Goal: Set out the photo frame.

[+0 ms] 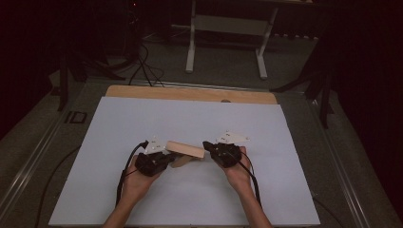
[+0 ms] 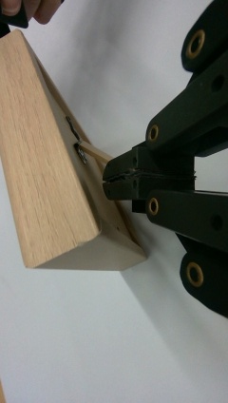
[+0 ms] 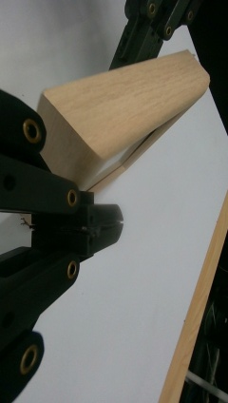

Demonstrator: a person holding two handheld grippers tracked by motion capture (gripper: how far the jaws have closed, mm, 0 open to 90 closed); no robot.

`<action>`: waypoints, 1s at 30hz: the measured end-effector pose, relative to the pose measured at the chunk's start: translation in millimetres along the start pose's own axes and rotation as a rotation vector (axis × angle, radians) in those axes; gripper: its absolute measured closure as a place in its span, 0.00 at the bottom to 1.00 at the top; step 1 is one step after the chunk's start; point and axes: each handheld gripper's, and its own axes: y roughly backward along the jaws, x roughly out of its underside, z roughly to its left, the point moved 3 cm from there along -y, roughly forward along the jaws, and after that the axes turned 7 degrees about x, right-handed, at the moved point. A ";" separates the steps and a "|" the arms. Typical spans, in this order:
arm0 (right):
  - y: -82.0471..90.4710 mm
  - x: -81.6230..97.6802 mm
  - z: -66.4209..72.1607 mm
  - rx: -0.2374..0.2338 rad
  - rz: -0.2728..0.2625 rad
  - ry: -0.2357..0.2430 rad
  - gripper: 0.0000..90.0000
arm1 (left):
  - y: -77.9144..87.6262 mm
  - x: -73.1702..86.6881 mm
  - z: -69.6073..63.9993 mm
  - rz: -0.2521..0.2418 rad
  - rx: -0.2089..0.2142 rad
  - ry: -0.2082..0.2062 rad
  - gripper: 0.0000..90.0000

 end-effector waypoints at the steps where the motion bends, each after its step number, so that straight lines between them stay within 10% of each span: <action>1: -0.7 -0.1 -0.1 -0.004 0.001 -0.006 1.00 | 0.0 -0.2 0.3 0.000 -0.002 0.001 0.99; 30: -1.7 2.3 2.0 -0.038 0.006 -0.014 1.00 | -9.4 -6.3 -1.3 -0.012 -0.005 0.008 0.99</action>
